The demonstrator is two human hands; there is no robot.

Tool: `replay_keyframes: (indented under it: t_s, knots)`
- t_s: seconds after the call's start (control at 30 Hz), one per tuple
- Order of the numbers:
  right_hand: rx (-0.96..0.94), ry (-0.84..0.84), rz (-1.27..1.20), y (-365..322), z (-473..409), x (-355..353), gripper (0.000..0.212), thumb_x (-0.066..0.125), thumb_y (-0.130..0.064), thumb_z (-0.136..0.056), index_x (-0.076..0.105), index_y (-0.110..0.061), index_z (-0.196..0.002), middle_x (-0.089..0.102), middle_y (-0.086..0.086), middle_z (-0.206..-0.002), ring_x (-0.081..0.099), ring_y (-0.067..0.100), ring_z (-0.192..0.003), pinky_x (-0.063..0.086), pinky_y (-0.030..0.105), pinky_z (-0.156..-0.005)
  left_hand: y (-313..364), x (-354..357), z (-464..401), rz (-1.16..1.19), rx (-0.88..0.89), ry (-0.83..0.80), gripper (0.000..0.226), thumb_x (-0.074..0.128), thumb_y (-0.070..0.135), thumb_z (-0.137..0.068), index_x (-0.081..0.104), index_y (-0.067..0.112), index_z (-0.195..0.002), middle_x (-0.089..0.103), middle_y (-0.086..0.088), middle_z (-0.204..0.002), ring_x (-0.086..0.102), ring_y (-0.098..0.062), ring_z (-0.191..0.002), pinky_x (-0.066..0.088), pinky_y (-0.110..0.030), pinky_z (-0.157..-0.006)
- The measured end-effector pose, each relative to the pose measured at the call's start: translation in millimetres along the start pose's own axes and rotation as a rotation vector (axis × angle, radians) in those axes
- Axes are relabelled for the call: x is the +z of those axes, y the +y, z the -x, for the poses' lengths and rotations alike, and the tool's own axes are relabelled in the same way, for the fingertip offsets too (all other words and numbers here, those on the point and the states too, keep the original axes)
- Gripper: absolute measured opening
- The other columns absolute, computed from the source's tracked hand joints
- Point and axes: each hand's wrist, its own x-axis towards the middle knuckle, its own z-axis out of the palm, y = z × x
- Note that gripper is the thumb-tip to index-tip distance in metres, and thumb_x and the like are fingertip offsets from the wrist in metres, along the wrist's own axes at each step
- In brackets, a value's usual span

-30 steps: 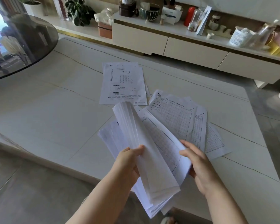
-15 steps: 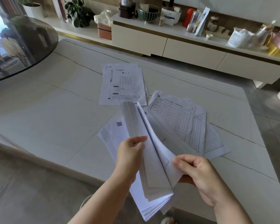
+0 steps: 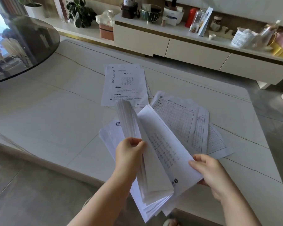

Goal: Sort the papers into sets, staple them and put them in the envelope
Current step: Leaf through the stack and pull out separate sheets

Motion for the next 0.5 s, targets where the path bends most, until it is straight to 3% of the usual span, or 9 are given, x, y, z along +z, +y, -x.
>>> replay_keyframes:
  t_s: [0.13, 0.23, 0.3, 0.37, 0.43, 0.5]
  knots:
    - [-0.010, 0.012, 0.136, 9, -6, -3, 0.015, 0.063, -0.009, -0.090, 0.068, -0.003, -0.077, 0.071, 0.010, -0.068, 0.064, 0.023, -0.063, 0.053, 0.036, -0.063, -1, -2, -2, 0.009, -0.011, 0.000, 0.014, 0.064, 0.009, -0.084, 0.065, 0.013, -0.071, 0.066, -0.005, -0.075, 0.064, -0.019, -0.071, 0.055, -0.035, -0.071]
    - [-0.018, -0.025, 0.028, 4, -6, 1, 0.016, 0.071, -0.008, -0.082, 0.061, 0.003, -0.077, 0.066, 0.013, -0.068, 0.060, 0.023, -0.063, 0.047, 0.033, -0.063, -1, -2, 0, -0.082, 0.023, -0.008, 0.006, 0.060, 0.007, -0.083, 0.061, 0.012, -0.086, 0.064, -0.007, -0.086, 0.062, -0.020, -0.074, 0.055, -0.038, -0.073]
    - [-0.013, -0.088, -0.082, -4, -3, 9, 0.022, 0.077, -0.009, -0.074, 0.061, 0.002, -0.083, 0.071, 0.012, -0.075, 0.066, 0.023, -0.065, 0.049, 0.028, -0.058, 0, -2, 4, -0.121, 0.066, -0.031, 0.024, 0.057, 0.004, -0.083, 0.051, 0.019, -0.102, 0.058, -0.004, -0.089, 0.058, -0.019, -0.069, 0.054, -0.036, -0.064]
    - [0.005, -0.165, -0.151, -10, 1, 15, 0.044, 0.085, -0.019, -0.061, 0.063, 0.003, -0.093, 0.073, 0.014, -0.085, 0.069, 0.024, -0.071, 0.052, 0.028, -0.058, 0, -2, 6, -0.194, 0.128, -0.059, 0.039, 0.054, 0.002, -0.085, 0.046, 0.029, -0.111, 0.053, -0.001, -0.085, 0.053, -0.016, -0.060, 0.048, -0.027, -0.050]
    - [0.014, -0.220, -0.173, -11, 2, 19, 0.073, 0.093, -0.032, -0.048, 0.061, 0.008, -0.101, 0.071, 0.022, -0.097, 0.068, 0.027, -0.078, 0.053, 0.032, -0.067, 0, -1, 6, -0.238, 0.165, -0.070, 0.033, 0.051, 0.001, -0.085, 0.058, 0.028, -0.103, 0.054, 0.003, -0.081, 0.052, -0.014, -0.059, 0.043, -0.020, -0.048]
    - [0.002, -0.259, -0.171, -11, 5, 22, 0.091, 0.091, -0.040, -0.040, 0.055, 0.013, -0.105, 0.066, 0.028, -0.104, 0.066, 0.030, -0.083, 0.049, 0.039, -0.075, 1, 2, 6, -0.212, 0.137, -0.048, 0.018, 0.053, 0.009, -0.086, 0.062, 0.021, -0.078, 0.054, 0.003, -0.072, 0.047, -0.018, -0.061, 0.038, -0.022, -0.054]
